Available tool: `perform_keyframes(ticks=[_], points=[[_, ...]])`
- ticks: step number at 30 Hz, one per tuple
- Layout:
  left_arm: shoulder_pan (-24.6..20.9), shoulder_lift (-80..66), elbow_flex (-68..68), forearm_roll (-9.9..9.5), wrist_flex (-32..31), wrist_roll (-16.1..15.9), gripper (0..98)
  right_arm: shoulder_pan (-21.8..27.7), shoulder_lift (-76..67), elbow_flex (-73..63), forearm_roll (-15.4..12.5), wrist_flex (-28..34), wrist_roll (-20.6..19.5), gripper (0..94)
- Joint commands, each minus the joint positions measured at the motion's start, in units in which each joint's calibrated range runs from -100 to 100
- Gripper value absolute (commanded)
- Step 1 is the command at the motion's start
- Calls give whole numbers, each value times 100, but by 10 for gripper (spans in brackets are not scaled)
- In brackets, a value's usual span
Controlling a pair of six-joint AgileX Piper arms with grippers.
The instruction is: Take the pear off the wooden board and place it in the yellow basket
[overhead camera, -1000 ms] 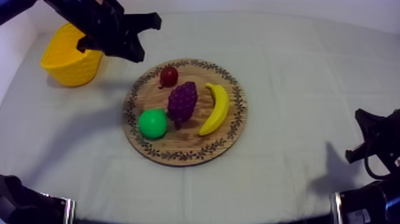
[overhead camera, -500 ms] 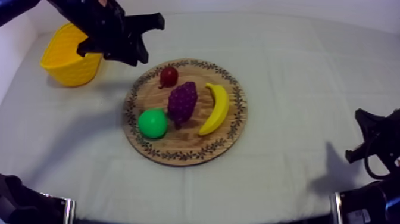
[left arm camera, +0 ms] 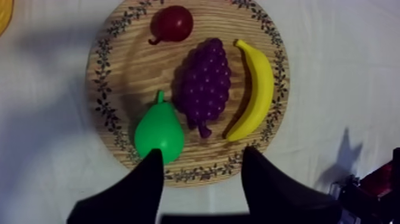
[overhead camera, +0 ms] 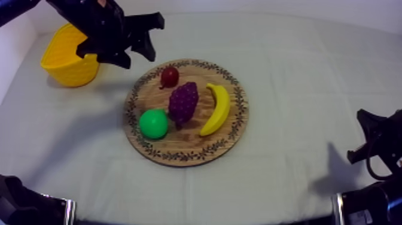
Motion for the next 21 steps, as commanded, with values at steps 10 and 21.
perform_keyframes(ticks=[10, 21], points=[[-39, 22, 172, 114, -2, -69, 891, -1, -3, -2, 0, -3, 0, 2], [7, 311, 369, 39, -18, -47, 953, -1, -3, -2, 0, -3, 0, 2]])
